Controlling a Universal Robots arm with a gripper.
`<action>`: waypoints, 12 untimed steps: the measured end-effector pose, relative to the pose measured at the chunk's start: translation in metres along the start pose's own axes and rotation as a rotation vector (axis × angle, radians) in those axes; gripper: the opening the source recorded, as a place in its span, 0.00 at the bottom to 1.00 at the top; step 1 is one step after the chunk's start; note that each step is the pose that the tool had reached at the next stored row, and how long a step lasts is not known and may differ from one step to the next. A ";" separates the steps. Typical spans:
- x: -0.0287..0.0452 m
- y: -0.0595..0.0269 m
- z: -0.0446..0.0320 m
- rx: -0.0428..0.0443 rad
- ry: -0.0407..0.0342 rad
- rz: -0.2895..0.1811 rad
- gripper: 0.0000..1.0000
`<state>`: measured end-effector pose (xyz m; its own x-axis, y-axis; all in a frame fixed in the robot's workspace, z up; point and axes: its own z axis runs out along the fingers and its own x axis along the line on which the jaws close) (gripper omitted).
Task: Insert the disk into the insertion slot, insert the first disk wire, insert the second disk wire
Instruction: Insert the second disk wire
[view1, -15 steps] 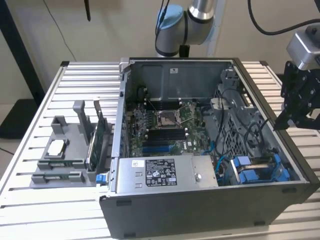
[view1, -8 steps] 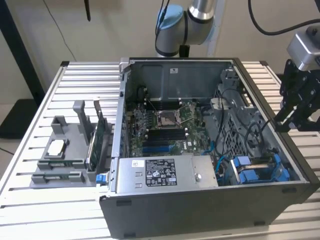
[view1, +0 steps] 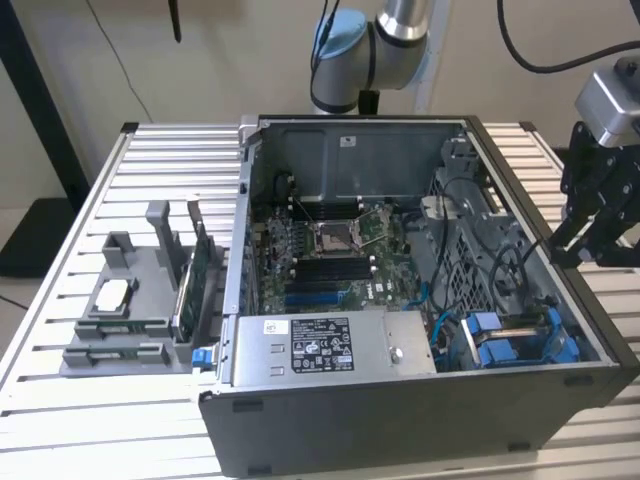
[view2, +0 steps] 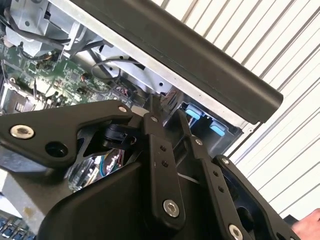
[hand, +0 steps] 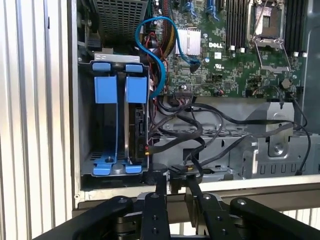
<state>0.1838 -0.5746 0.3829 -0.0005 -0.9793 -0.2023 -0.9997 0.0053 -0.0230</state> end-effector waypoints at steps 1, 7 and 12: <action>0.0001 0.0007 0.0003 0.0002 0.0002 0.001 0.30; 0.0004 0.0036 0.0014 0.0012 0.0003 0.002 0.30; 0.0005 0.0053 0.0021 0.0020 0.0002 0.002 0.20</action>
<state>0.1785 -0.5746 0.3807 -0.0020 -0.9794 -0.2021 -0.9997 0.0072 -0.0247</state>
